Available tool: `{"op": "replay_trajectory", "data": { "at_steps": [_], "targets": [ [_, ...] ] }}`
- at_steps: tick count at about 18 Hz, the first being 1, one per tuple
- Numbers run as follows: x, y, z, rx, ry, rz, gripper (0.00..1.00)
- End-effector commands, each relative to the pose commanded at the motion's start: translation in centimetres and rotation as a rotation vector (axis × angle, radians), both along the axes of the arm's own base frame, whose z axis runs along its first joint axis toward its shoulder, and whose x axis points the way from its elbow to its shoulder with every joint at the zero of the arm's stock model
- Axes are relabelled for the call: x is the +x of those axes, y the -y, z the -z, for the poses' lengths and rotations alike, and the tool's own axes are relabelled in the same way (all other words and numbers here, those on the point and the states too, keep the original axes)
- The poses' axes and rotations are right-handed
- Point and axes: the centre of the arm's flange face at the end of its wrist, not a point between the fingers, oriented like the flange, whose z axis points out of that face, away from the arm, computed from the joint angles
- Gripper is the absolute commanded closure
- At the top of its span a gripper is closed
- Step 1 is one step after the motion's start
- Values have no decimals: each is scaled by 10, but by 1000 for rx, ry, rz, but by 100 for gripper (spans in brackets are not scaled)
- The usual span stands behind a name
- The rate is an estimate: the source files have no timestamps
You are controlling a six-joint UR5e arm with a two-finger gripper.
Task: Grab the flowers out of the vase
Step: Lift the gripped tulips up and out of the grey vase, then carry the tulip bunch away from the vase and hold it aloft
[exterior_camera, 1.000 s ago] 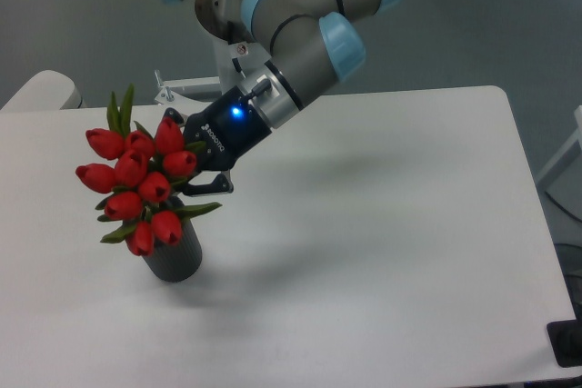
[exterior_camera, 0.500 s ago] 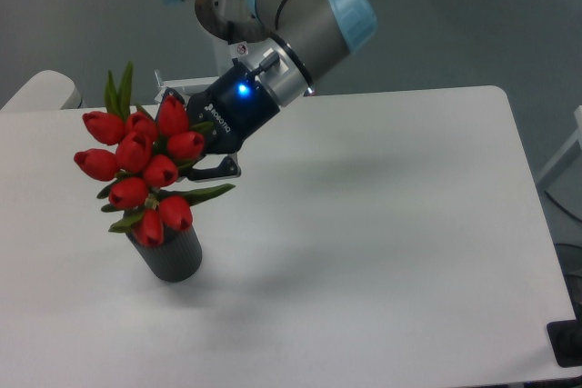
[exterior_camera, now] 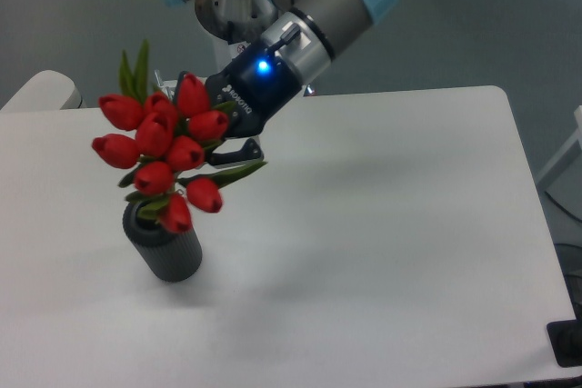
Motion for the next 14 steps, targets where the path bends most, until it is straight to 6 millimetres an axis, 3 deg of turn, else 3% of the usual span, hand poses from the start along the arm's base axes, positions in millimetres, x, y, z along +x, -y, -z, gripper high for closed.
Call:
{"op": "replay_trajectory", "data": {
  "at_steps": [7,14],
  "targets": [
    [-43,30,-12,12,-21,-89,79],
    [-113,49,10,15,-34,-158,80]
  ]
}}
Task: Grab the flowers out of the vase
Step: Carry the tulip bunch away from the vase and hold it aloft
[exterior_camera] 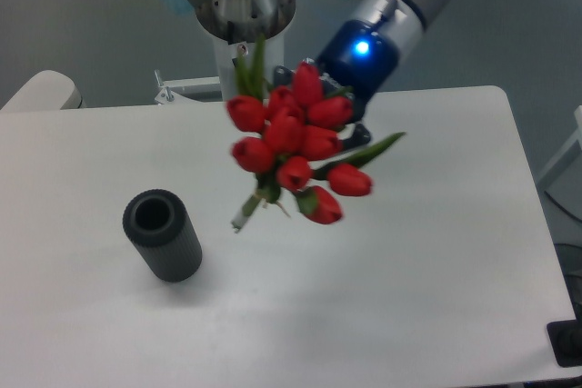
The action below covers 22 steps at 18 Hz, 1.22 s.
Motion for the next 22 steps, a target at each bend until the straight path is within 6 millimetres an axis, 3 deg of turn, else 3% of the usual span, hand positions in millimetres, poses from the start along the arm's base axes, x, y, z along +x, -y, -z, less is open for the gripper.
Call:
{"op": "replay_trajectory", "data": {
  "at_steps": [8,22],
  "targets": [
    [-38,19,22,3,-71,-27,80],
    [-39,20,22,5,-108,-19,80]
  ]
}}
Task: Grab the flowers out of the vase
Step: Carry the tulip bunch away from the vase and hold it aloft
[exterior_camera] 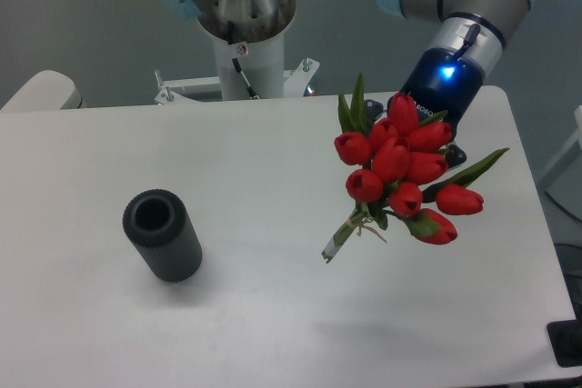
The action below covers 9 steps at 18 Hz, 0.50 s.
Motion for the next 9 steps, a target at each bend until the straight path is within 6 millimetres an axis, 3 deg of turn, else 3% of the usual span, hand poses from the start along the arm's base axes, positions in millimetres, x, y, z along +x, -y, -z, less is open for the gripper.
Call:
{"op": "replay_trajectory", "data": {
  "at_steps": [9],
  "targets": [
    [0,-1,0,-4,-3,0,80]
  ]
}}
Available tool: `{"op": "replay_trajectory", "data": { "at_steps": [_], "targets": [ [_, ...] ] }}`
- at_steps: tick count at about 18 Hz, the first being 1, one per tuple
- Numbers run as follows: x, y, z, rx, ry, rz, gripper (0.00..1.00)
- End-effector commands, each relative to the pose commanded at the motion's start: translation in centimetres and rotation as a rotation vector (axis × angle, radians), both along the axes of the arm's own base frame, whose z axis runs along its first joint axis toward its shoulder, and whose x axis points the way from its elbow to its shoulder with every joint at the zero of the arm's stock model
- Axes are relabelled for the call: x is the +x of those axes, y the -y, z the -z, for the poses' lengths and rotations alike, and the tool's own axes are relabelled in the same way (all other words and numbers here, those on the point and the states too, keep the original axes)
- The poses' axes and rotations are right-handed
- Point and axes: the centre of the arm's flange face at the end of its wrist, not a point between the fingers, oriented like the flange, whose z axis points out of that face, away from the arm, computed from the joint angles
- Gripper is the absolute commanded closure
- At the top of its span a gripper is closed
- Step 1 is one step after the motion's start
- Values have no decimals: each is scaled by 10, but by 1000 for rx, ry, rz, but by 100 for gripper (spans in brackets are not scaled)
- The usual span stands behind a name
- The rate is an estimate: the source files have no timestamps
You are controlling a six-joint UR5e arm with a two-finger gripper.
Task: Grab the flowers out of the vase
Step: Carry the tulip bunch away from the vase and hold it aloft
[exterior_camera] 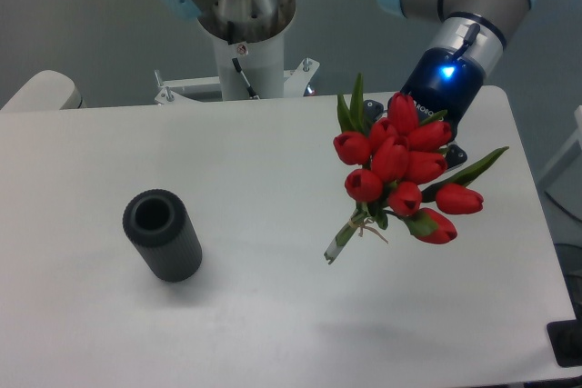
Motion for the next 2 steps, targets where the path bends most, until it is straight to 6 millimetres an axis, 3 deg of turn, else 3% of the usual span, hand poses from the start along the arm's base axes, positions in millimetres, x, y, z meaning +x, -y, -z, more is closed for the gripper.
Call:
{"op": "replay_trajectory", "data": {
  "at_steps": [2],
  "targets": [
    [0,0,-1,0,-5,0,80]
  ]
}}
